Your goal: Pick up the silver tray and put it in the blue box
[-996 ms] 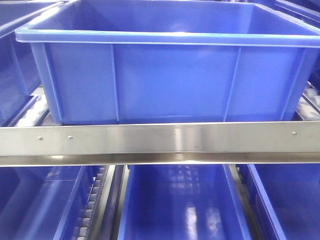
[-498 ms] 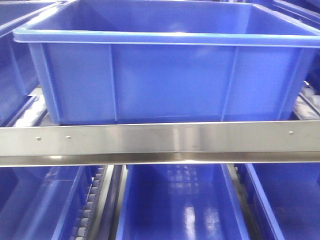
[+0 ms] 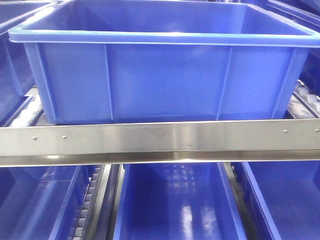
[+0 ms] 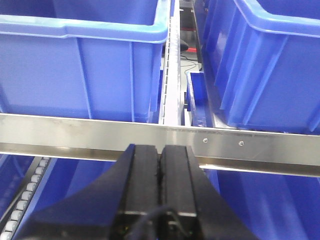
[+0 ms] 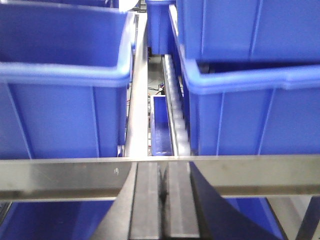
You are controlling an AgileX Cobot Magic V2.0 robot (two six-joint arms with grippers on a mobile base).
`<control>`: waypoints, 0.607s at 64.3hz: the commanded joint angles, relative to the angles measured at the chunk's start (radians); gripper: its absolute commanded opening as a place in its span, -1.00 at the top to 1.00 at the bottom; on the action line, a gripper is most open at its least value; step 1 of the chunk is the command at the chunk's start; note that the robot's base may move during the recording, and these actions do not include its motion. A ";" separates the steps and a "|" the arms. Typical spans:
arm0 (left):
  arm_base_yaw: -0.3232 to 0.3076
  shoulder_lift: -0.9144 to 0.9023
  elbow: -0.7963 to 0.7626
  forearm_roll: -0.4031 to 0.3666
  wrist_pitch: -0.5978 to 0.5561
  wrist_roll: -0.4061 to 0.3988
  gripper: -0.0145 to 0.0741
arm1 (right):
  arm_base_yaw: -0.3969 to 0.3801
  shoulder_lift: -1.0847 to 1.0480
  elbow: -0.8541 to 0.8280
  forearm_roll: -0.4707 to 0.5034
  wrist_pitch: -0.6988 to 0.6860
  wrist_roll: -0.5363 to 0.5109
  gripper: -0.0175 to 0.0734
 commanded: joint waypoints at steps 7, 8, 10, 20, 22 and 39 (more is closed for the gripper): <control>0.003 -0.018 -0.003 -0.011 -0.078 -0.001 0.91 | -0.007 -0.031 0.031 -0.001 -0.150 -0.009 0.51; 0.003 -0.018 -0.003 -0.011 -0.078 -0.001 0.91 | -0.007 -0.031 0.031 -0.001 -0.149 -0.009 0.51; 0.003 -0.018 -0.003 -0.011 -0.078 -0.001 0.91 | -0.007 -0.031 0.031 -0.001 -0.149 -0.009 0.51; 0.003 -0.018 -0.003 -0.011 -0.078 -0.001 0.91 | -0.007 -0.031 0.031 -0.001 -0.149 -0.009 0.51; 0.003 -0.018 -0.003 -0.011 -0.078 -0.001 0.91 | -0.007 -0.031 0.031 -0.001 -0.149 -0.009 0.51; 0.003 -0.018 -0.003 -0.011 -0.078 -0.001 0.91 | -0.007 -0.031 0.031 -0.002 -0.149 -0.009 0.51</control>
